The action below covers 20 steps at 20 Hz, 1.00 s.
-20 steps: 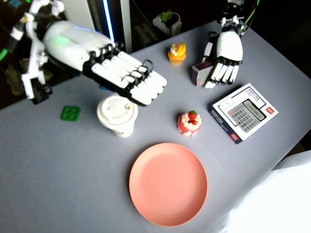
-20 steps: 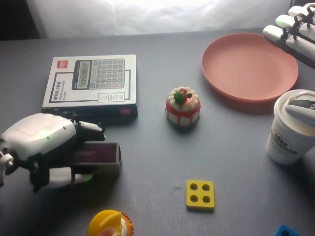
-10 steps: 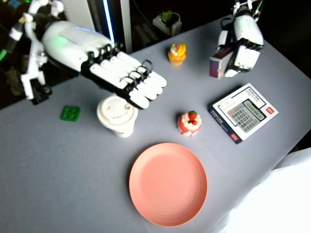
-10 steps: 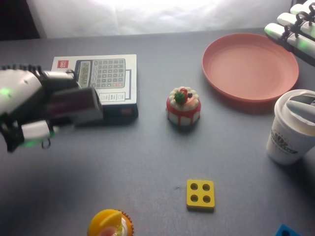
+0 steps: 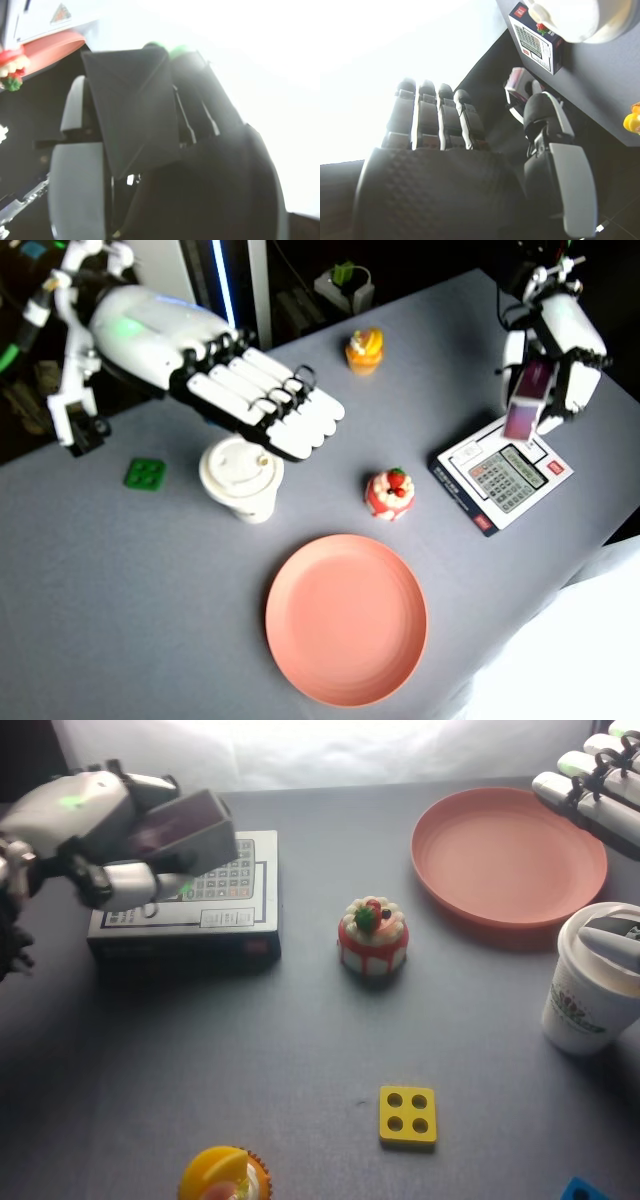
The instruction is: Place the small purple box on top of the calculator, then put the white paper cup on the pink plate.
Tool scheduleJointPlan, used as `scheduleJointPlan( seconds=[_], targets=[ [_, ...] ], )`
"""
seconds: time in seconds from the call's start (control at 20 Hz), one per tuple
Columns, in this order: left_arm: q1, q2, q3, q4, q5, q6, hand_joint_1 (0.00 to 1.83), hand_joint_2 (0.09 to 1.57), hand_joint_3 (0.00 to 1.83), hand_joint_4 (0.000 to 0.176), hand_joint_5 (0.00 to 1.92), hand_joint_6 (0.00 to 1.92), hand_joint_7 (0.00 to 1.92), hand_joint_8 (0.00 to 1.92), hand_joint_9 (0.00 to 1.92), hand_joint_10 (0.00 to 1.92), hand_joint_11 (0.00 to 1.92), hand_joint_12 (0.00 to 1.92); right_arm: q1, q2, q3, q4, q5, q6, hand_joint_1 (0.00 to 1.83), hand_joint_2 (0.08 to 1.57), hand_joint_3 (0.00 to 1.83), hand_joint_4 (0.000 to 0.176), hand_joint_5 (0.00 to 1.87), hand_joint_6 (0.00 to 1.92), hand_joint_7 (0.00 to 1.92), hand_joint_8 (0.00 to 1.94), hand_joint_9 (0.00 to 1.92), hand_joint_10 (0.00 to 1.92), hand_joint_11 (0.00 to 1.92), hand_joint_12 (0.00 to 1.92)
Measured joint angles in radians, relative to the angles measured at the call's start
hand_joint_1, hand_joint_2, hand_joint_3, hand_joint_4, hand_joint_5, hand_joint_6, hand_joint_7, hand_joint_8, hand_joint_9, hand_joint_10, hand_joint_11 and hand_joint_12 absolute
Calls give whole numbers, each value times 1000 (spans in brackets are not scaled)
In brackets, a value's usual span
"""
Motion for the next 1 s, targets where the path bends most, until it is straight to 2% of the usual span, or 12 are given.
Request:
scheduleJointPlan(
  seconds=[0.05,0.1,0.4,0.45,0.5,0.55,0.6,0.65,0.7,0.85,0.9,1.0],
  targets=[
    [-22,-32,41,-8,48,2,1216,1231,5,0,721,1143,816,1489,915,1628,975,1921,0,-4,2,-3,3,2,299,1321,3,0,0,0,0,0,0,0,0,0],
    [-31,-44,56,-14,72,0,1196,1243,2,0,722,1188,777,1527,725,1527,737,1898,0,-8,3,-5,4,2,268,1312,0,0,0,0,0,0,0,0,0,0],
    [-58,-99,114,-18,187,9,1161,1303,2,0,513,1475,765,1519,569,1429,452,1884,0,-10,6,-3,2,7,274,1295,0,0,0,0,0,0,0,0,0,0],
    [-59,-100,114,-16,189,12,1101,1216,0,0,294,681,362,712,219,852,90,1499,0,-10,6,-5,2,11,271,1294,0,0,0,0,0,0,0,0,0,0],
    [-59,-100,114,-16,191,15,1045,1150,0,0,282,317,309,291,142,525,17,1082,0,-10,6,-3,2,11,272,1293,0,0,0,0,0,0,0,0,0,0],
    [-59,-99,114,-16,191,25,1046,1131,0,0,326,135,341,107,185,315,3,951,-3,-10,6,-3,3,11,272,1293,0,0,0,0,0,0,0,0,0,0],
    [-60,-97,110,-23,189,27,946,1110,0,50,235,39,149,21,39,99,0,598,-6,-10,6,-3,4,14,284,1295,0,0,0,0,0,0,0,0,0,0],
    [-60,-86,94,-21,186,33,889,1087,0,81,162,9,29,3,7,19,0,190,-6,-11,6,-3,0,15,291,1300,0,0,0,0,0,0,0,0,0,0],
    [-60,-80,84,-18,183,37,874,1075,0,88,126,9,5,0,1,3,0,37,-6,-11,6,-3,0,20,286,1298,0,0,0,0,0,0,0,0,0,0],
    [-60,-45,31,8,137,37,843,1050,0,80,66,1,0,0,0,0,0,0,-7,-9,6,-4,3,48,332,1292,0,0,0,0,0,0,0,0,0,0],
    [-60,-22,0,27,108,37,835,1036,0,106,47,0,0,0,0,0,0,0,-7,-5,6,-6,3,64,346,1277,0,0,0,0,0,0,0,0,0,0],
    [-55,22,-53,58,42,39,834,1032,0,112,42,0,0,0,0,0,0,0,-20,10,7,-13,10,92,350,1273,0,0,0,0,0,0,0,0,0,0]
  ],
)
